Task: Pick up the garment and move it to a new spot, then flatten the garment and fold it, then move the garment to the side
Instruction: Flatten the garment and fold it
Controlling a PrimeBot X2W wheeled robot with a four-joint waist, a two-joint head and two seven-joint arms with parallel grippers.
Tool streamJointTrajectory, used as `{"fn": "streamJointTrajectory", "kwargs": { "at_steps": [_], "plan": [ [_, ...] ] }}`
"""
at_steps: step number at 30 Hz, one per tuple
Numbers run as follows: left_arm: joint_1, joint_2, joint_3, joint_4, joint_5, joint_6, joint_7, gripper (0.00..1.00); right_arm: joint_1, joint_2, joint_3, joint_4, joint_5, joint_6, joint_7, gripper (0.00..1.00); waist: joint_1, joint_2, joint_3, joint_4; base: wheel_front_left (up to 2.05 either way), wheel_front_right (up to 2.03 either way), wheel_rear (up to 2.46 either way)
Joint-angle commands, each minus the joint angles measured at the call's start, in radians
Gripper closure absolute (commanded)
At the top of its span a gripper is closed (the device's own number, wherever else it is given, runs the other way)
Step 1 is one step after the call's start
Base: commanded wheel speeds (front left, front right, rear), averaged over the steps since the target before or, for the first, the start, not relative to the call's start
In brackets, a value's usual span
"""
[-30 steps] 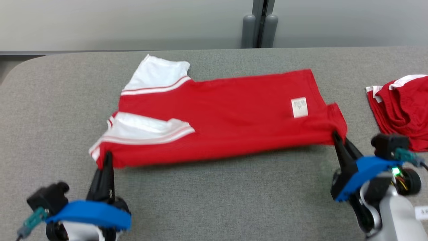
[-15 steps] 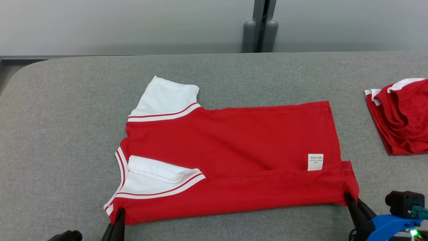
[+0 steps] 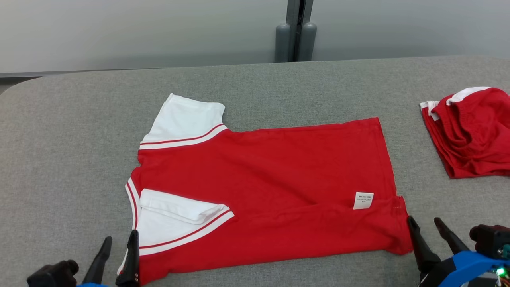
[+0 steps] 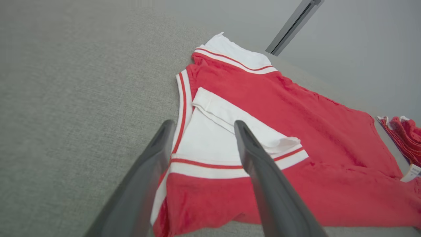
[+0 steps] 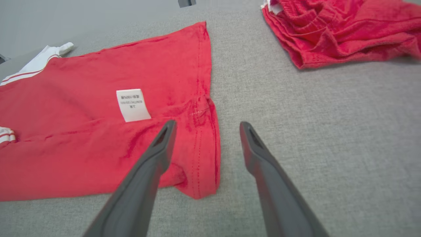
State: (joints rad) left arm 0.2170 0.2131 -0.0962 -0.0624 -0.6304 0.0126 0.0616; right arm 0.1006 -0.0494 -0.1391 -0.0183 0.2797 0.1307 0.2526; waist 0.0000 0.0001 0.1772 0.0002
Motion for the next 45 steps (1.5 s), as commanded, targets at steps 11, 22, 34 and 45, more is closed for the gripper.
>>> {"fn": "streamJointTrajectory", "kwargs": {
  "at_steps": [11, 22, 34, 45],
  "plan": [
    [-0.369, 0.206, 0.029, -0.127, 0.127, -0.014, 0.128, 0.0, -0.189, -0.002, 0.024, -0.073, -0.101, 0.0, -0.02, 0.0, 0.0, -0.0001, 0.067, -0.025, 0.0, 0.0, 0.0],
    [-0.86, 0.342, -0.089, 0.132, 0.134, -0.122, 0.36, 0.0, -0.456, -0.002, 0.149, -0.062, -0.12, 0.0, -0.003, 0.0, 0.0, -0.0001, 0.249, -0.11, 0.0, 0.0, 0.0],
    [-1.025, 0.42, -0.152, 0.376, 0.069, -0.142, 0.492, 0.0, -0.572, -0.002, 0.183, -0.048, -0.1, 0.0, -0.029, 0.0, 0.0, -0.0001, 0.401, -0.205, 0.0, 0.0, 0.0],
    [-1.032, 0.423, -0.178, 0.443, -0.024, -0.146, 0.603, 0.0, -0.582, -0.002, 0.189, -0.043, -0.091, 0.0, -0.043, 0.0, 0.0, -0.0001, 0.423, -0.24, 0.0, 0.0, 0.0]
  ]
}}
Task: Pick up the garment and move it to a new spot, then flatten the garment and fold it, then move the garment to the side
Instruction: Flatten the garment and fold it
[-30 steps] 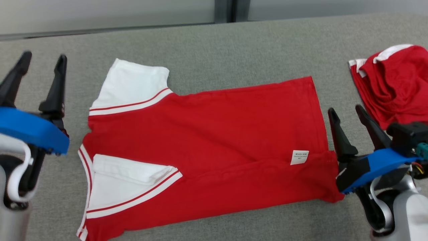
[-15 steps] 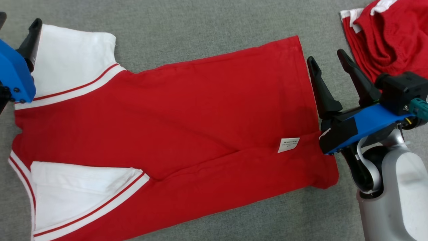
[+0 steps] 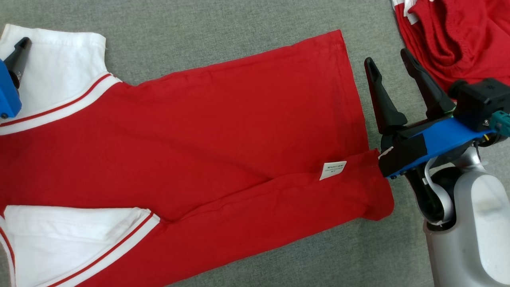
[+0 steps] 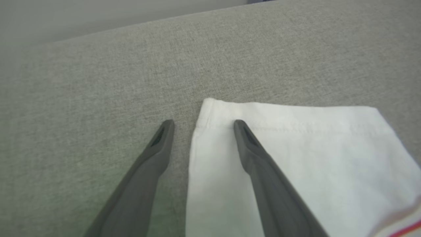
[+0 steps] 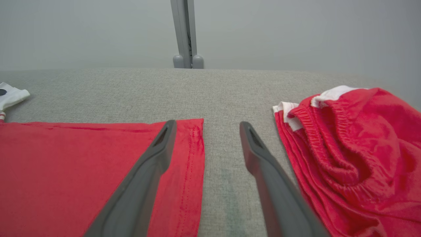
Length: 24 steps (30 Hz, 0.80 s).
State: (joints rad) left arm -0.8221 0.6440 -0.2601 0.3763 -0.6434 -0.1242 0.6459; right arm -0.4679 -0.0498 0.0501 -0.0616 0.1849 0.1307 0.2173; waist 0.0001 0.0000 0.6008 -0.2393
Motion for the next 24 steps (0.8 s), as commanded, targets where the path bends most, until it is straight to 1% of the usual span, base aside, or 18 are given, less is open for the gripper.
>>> {"fn": "streamJointTrajectory", "kwargs": {
  "at_steps": [1, 2, 5, 6, 7, 9, 13, 17, 21, 24],
  "plan": [
    [0.008, -0.007, -0.016, 0.002, -0.024, -0.009, 0.033, 0.0, -0.013, -0.001, 0.0, 0.001, 0.005, 0.0, -0.009, 0.0, -0.0001, 0.0, 0.0, -0.003, 0.0, 0.0, 0.0],
    [0.008, -0.007, -0.016, 0.002, -0.024, -0.009, 0.033, 0.0, -0.013, -0.001, 0.0, 0.001, 0.005, 0.0, -0.009, 0.0, -0.0001, 0.0, 0.0, -0.003, 0.0, 0.0, 0.0],
    [0.016, 0.0, -0.028, 0.0, -0.052, -0.01, 0.079, 0.0, -0.018, -0.001, 0.007, 0.006, 0.01, 0.0, -0.011, 0.0, -0.0001, 0.0, -0.002, -0.008, 0.0, 0.0, 0.0],
    [0.018, 0.003, -0.03, -0.004, -0.059, -0.01, 0.088, 0.33, -0.02, -0.001, 0.011, 0.007, 0.014, 0.0, -0.011, 0.0, -0.0001, 0.0, -0.003, -0.009, 0.0, 0.0, 0.0],
    [0.019, 0.002, -0.032, -0.008, -0.066, -0.01, 0.094, 0.58, -0.021, -0.001, 0.013, 0.009, 0.015, 0.0, -0.013, 0.0, -0.0001, 0.0, -0.003, -0.01, 0.0, 0.0, 0.0],
    [0.02, -0.003, -0.032, -0.022, -0.079, -0.01, 0.099, 1.0, -0.023, -0.001, 0.017, 0.013, 0.016, 0.0, -0.016, 0.0, -0.0001, 0.0, -0.005, -0.011, 0.0, 0.0, 0.0],
    [0.019, 0.004, -0.032, -0.051, -0.074, -0.009, 0.062, 1.0, -0.027, -0.002, 0.014, 0.022, 0.007, 0.0, -0.016, 0.0, -0.0001, 0.0, -0.013, -0.006, 0.0, 0.0, 0.0],
    [0.001, -0.007, -0.019, -0.061, -0.055, -0.002, -0.027, 1.0, -0.048, -0.001, 0.007, 0.045, -0.006, 0.0, -0.002, 0.0, -0.0001, 0.0, -0.03, 0.011, 0.0, 0.0, 0.0],
    [0.002, -0.015, -0.032, -0.076, -0.047, -0.005, -0.084, 1.0, -0.091, -0.004, -0.004, 0.097, -0.039, 0.0, 0.037, 0.0, -0.0001, 0.0, -0.051, 0.041, 0.0, 0.0, 0.0],
    [0.005, -0.025, -0.047, -0.096, -0.047, -0.007, -0.122, 1.0, -0.138, -0.026, -0.022, 0.156, -0.052, 0.0, 0.077, 0.0, -0.0001, 0.0, -0.062, 0.071, 0.0, 0.0, 0.0]
  ]
}}
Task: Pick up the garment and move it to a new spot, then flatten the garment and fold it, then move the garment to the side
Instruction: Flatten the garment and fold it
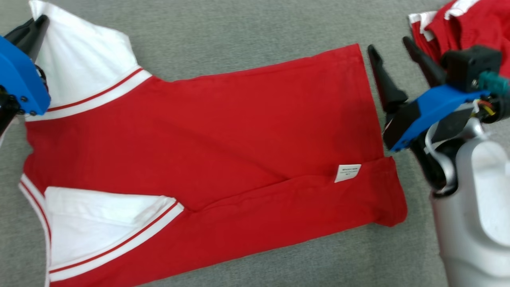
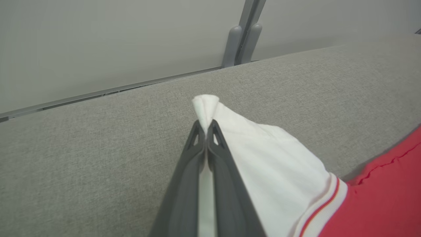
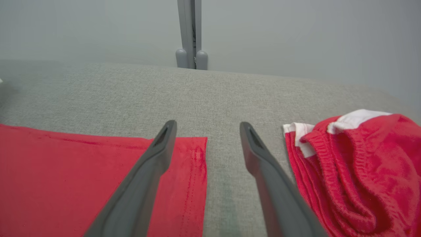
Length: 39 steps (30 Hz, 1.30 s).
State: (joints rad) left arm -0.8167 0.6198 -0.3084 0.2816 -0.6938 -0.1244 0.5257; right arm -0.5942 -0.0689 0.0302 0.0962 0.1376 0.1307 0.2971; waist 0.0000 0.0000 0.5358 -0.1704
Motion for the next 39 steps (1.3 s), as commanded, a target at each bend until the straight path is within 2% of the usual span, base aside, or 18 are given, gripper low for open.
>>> {"fn": "streamJointTrajectory", "kwargs": {
  "at_steps": [1, 7, 15, 16, 17, 18, 19, 21, 23, 32, 39],
  "plan": [
    [0.001, -0.006, -0.005, -0.01, 0.003, -0.007, -0.015, 1.0, -0.032, -0.016, -0.012, 0.02, -0.012, 0.0, 0.011, 0.0, 0.0, 0.0, 0.0, 0.013, 0.0, 0.0, 0.0],
    [0.015, -0.023, -0.049, -0.068, -0.003, -0.008, -0.073, 1.0, -0.137, -0.061, -0.034, 0.178, -0.029, 0.0, 0.107, 0.0, 0.0, 0.0, -0.002, 0.072, 0.0, 0.0, 0.0],
    [0.024, -0.031, -0.102, -0.113, -0.009, -0.006, -0.116, 1.0, -0.22, -0.082, -0.023, 0.36, 0.007, 0.0, 0.203, 0.0, 0.0, 0.0, 0.003, 0.114, 0.0, 0.0, 0.0],
    [0.024, -0.032, -0.108, -0.115, -0.011, -0.006, -0.119, 1.0, -0.224, -0.082, -0.017, 0.376, 0.016, 0.0, 0.212, 0.15, 0.0, 0.0, 0.002, 0.117, 0.0, 0.0, 0.0],
    [0.023, -0.033, -0.113, -0.116, -0.013, -0.006, -0.123, 1.0, -0.226, -0.082, -0.009, 0.39, 0.024, 0.0, 0.217, 0.39, 0.0, 0.0, 0.002, 0.12, 0.0, 0.0, 0.0],
    [0.022, -0.033, -0.116, -0.115, -0.015, -0.006, -0.126, 1.0, -0.227, -0.083, 0.0, 0.402, 0.035, 0.0, 0.223, 0.56, 0.0, 0.0, 0.001, 0.122, 0.0, 0.0, 0.0],
    [0.021, -0.032, -0.119, -0.115, -0.019, -0.006, -0.129, 1.0, -0.228, -0.084, 0.009, 0.409, 0.045, 0.0, 0.223, 0.64, 0.0, 0.0, -0.001, 0.123, 0.0, 0.0, 0.0],
    [0.019, -0.03, -0.125, -0.113, -0.021, -0.006, -0.135, 1.0, -0.234, -0.09, 0.025, 0.416, 0.065, 0.0, 0.214, 0.86, 0.0, 0.0, -0.002, 0.124, 0.0, 0.0, 0.0],
    [0.02, -0.026, -0.128, -0.11, -0.026, -0.006, -0.142, 1.0, -0.238, -0.096, 0.037, 0.424, 0.076, 0.0, 0.202, 1.0, 0.0, 0.0, -0.004, 0.125, 0.0, 0.0, 0.0],
    [0.063, -0.013, -0.139, -0.124, -0.022, -0.006, -0.218, 1.0, -0.205, -0.137, 0.071, 0.414, 0.11, 0.0, 0.096, 1.0, 0.0, 0.0, -0.054, 0.14, 0.0, 0.0, 0.0],
    [0.186, -0.005, -0.144, -0.21, -0.021, 0.004, -0.294, 1.0, -0.093, -0.16, 0.076, 0.35, 0.142, 0.0, 0.02, 1.0, 0.0, 0.0, -0.137, 0.161, 0.0, 0.0, 0.0]
  ]
}}
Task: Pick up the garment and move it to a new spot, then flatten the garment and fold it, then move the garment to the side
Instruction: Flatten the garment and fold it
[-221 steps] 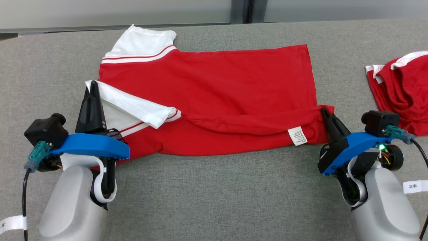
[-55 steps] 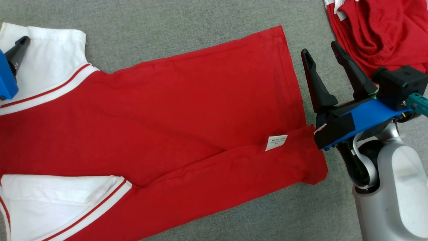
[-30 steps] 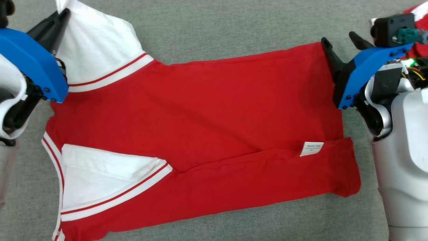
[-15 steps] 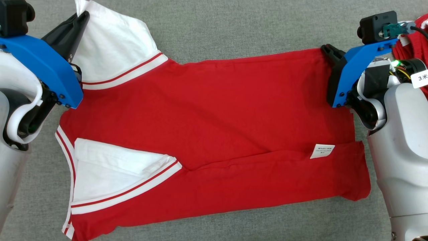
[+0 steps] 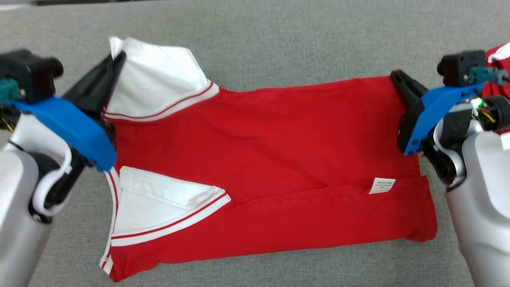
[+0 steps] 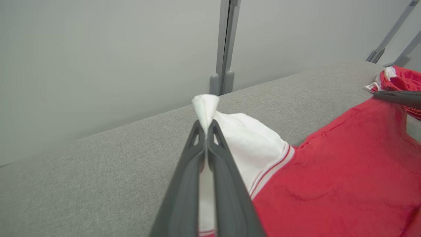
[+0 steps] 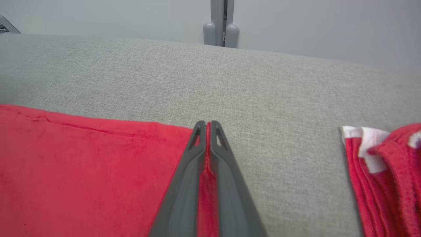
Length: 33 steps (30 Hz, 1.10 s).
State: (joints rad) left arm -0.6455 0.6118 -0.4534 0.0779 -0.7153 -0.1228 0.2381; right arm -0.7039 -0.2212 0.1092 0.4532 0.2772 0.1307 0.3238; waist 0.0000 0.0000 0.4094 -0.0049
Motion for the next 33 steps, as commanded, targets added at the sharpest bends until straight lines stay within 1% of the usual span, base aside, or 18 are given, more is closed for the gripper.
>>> {"fn": "streamJointTrajectory", "kwargs": {
  "at_steps": [1, 7, 13, 14, 15, 20, 25, 26, 27, 28, 29, 33],
  "plan": [
    [0.041, 0.006, 0.001, -0.023, -0.001, 0.01, -0.016, 1.0, 0.038, -0.01, -0.006, -0.021, 0.007, 0.0, -0.016, 1.0, 0.0, 0.0, -0.024, -0.001, 0.0, 0.0, 0.0],
    [0.228, 0.012, 0.004, -0.107, -0.015, 0.063, -0.08, 1.0, 0.188, -0.013, -0.048, -0.112, 0.008, 0.0, -0.056, 1.0, 0.0, 0.0, -0.101, 0.019, 0.0, 0.0, 0.0],
    [0.415, -0.022, 0.015, -0.108, -0.047, 0.118, -0.174, 1.0, 0.346, 0.024, -0.119, -0.199, 0.011, 0.0, -0.072, 1.0, 0.0, 0.0, -0.153, 0.037, 0.0, 0.0, 0.0],
    [0.459, -0.035, 0.02, -0.095, -0.058, 0.127, -0.206, 1.0, 0.39, 0.037, -0.139, -0.224, 0.003, 0.0, -0.072, 1.0, 0.0, 0.0, -0.161, 0.039, 0.0, 0.0, 0.0],
    [0.459, -0.035, 0.02, -0.095, -0.058, 0.127, -0.206, 1.0, 0.39, 0.037, -0.139, -0.224, 0.003, 0.0, -0.072, 1.0, 0.0, 0.0, -0.161, 0.039, 0.0, 0.0, 0.0],
    [0.543, -0.067, 0.03, -0.066, -0.086, 0.135, -0.277, 1.0, 0.472, 0.069, -0.156, -0.263, -0.005, 0.0, -0.066, 1.0, 0.0, 0.0, -0.175, 0.037, 0.0, 0.0, 0.0],
    [0.601, -0.1, 0.026, -0.033, -0.096, 0.125, -0.34, 1.0, 0.524, 0.095, -0.172, -0.275, -0.016, 0.0, -0.084, 1.0, 0.0, 0.0, -0.19, 0.035, 0.0, 0.0, 0.0],
    [0.61, -0.105, 0.021, -0.026, -0.092, 0.123, -0.351, 0.65, 0.532, 0.1, -0.177, -0.276, -0.018, 0.0, -0.091, 0.91, 0.0, 0.0, -0.193, 0.035, 0.0, 0.0, 0.0],
    [0.619, -0.11, 0.016, -0.016, -0.091, 0.121, -0.362, 0.31, 0.539, 0.105, -0.181, -0.273, -0.021, 0.0, -0.099, 0.72, 0.0, 0.0, -0.197, 0.035, 0.0, 0.0, 0.0],
    [0.628, -0.12, 0.015, -0.006, -0.098, 0.119, -0.374, 0.0, 0.546, 0.112, -0.187, -0.272, -0.023, 0.0, -0.109, 0.56, 0.0, 0.0, -0.2, 0.034, 0.0, 0.0, 0.0],
    [0.636, -0.128, 0.016, 0.002, -0.105, 0.115, -0.384, 0.0, 0.554, 0.116, -0.191, -0.271, -0.025, 0.0, -0.121, 0.0, 0.0, 0.0, -0.204, 0.034, 0.0, 0.0, 0.0],
    [0.67, -0.165, 0.041, 0.016, -0.137, 0.114, -0.438, 0.0, 0.585, 0.137, -0.221, -0.263, -0.025, 0.0, -0.16, 0.0, 0.0, 0.0, -0.218, 0.034, 0.0, 0.0, 0.0]
  ]
}}
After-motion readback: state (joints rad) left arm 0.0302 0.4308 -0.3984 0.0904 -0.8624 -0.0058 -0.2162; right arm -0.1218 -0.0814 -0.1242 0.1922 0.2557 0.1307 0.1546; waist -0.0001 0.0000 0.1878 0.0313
